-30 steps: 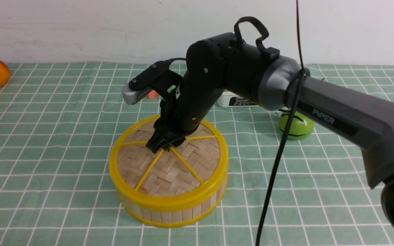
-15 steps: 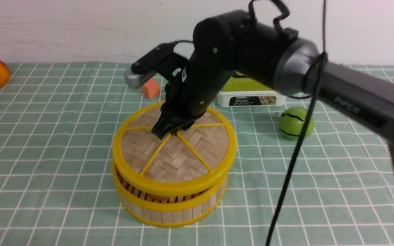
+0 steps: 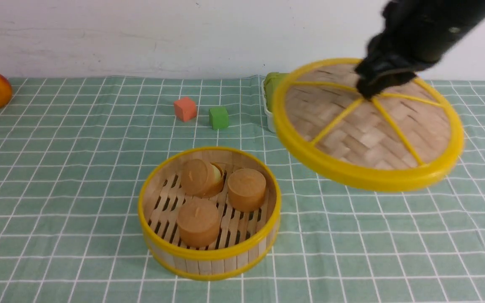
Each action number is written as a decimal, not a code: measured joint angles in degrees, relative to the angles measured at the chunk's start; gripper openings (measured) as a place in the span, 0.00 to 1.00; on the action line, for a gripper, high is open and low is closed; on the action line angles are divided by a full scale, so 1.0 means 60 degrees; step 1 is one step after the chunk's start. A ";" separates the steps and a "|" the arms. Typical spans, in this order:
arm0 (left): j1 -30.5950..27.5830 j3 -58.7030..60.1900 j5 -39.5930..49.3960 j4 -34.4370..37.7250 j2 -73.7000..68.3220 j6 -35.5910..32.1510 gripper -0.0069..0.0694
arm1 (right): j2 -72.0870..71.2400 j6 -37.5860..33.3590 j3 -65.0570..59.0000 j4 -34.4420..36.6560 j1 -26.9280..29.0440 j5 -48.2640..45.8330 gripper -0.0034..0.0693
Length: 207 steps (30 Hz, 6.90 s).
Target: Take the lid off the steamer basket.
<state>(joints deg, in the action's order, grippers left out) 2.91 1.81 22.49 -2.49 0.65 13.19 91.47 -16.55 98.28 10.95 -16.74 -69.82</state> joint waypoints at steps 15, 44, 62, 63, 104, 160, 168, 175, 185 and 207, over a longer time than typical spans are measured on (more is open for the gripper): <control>0.0000 0.0000 0.0000 0.0000 0.0000 0.0000 0.40 | -0.0663 -0.0041 -0.6321 0.0606 0.0869 0.5223 0.15; 0.0000 0.0000 0.0000 0.0000 0.0000 0.0000 0.40 | -0.2624 0.0189 -0.5765 0.0541 0.0869 0.4634 0.60; 0.0000 0.0000 0.0000 0.0000 0.0000 0.0000 0.40 | -1.0063 0.0429 -0.9556 0.0677 0.0869 0.5243 0.02; 0.0000 0.0000 0.0000 0.0000 0.0000 0.0000 0.40 | -1.0269 0.0429 -0.9672 0.0677 0.0869 0.5378 0.02; 0.0000 0.0000 0.0000 0.0000 0.0000 0.0000 0.40 | -1.4545 0.2000 -1.6329 -0.1223 0.2382 0.9551 0.05; 0.0000 0.0000 0.0000 0.0000 0.0000 0.0000 0.40 | -1.5340 0.4537 -1.6558 -0.2567 0.2604 0.7985 0.03; 0.0000 0.0000 0.0000 0.0000 0.0000 0.0000 0.40 | -1.5340 0.4537 -1.6558 -0.2567 0.2604 0.7985 0.03; 0.0000 0.0000 0.0000 0.0000 0.0000 0.0000 0.40 | -1.5340 0.4537 -1.6558 -0.2567 0.2604 0.7985 0.03; 0.0000 0.0000 0.0000 0.0000 0.0000 0.0000 0.40 | -1.5340 0.4537 -1.6558 -0.2567 0.2604 0.7985 0.03; 0.0000 0.0000 0.0000 0.0000 0.0000 0.0000 0.40 | -1.5340 0.4537 -1.6558 -0.2567 0.2604 0.7985 0.05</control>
<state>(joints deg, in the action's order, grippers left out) 2.91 1.81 22.49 -2.49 0.65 13.19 -0.57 10.67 -1.07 -4.46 -1.11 -21.91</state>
